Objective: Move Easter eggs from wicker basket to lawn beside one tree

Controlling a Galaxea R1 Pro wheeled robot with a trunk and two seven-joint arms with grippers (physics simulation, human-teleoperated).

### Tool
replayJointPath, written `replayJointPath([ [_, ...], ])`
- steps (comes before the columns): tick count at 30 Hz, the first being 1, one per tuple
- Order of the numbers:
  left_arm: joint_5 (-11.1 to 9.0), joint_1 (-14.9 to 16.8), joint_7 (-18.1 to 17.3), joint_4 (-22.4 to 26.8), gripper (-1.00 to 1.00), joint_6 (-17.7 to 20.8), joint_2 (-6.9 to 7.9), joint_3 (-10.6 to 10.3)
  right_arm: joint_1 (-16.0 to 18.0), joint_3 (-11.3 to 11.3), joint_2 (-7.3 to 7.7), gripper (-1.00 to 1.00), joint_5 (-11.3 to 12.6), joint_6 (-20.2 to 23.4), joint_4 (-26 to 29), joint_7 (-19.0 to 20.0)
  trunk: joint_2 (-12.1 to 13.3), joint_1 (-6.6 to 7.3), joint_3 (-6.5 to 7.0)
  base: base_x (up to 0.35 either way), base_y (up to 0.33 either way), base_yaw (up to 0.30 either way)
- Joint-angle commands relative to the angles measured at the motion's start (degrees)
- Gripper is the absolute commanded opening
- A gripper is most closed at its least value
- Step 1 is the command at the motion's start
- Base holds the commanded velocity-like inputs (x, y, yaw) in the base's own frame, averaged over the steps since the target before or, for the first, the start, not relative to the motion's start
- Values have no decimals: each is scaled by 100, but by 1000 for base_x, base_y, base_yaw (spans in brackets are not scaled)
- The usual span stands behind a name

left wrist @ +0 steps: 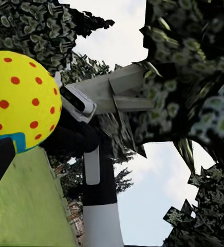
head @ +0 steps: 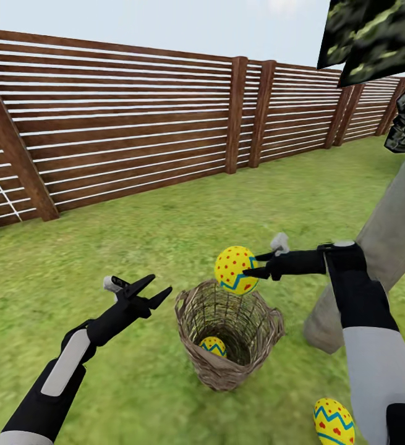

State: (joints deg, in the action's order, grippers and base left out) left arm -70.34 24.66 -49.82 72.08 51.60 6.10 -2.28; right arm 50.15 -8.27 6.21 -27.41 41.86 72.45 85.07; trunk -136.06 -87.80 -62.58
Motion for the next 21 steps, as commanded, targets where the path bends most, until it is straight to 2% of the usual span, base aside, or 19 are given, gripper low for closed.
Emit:
replayJointPath([
  [1,-24,3,-2,-1,100,25,-1,-13,-21,-32,-14,-100,-8,84,-10,-28,39,27,14,-345,0,0],
  [3,-24,4,-2,-1,100,28,-9,-18,-268,-34,-26,-100,14,90,-12,-105,120,71,50,-346,0,0],
  [8,-24,4,-2,8,100,26,-43,-18,-573,-35,-37,-100,14,81,-16,-143,320,181,140,-346,0,0],
  [10,-24,4,-2,44,100,26,-47,-57,-731,-34,-104,-100,16,78,-20,-144,400,225,175,-327,0,0],
  [13,-24,10,-2,62,100,26,-47,-195,-785,-36,-118,-100,10,71,-25,-148,521,291,229,-250,0,0],
  [19,-24,12,-4,89,100,24,-47,-260,-911,-43,-111,-100,7,72,-64,-148,761,423,337,-77,0,0],
  [20,-24,12,-9,87,100,10,-47,-263,-924,-78,-111,-100,14,81,-69,-150,801,445,360,-1,0,-156],
  [21,-28,12,-10,87,100,-1,-47,-266,-932,-235,-111,-100,15,84,-100,-149,801,445,365,0,0,-194],
])
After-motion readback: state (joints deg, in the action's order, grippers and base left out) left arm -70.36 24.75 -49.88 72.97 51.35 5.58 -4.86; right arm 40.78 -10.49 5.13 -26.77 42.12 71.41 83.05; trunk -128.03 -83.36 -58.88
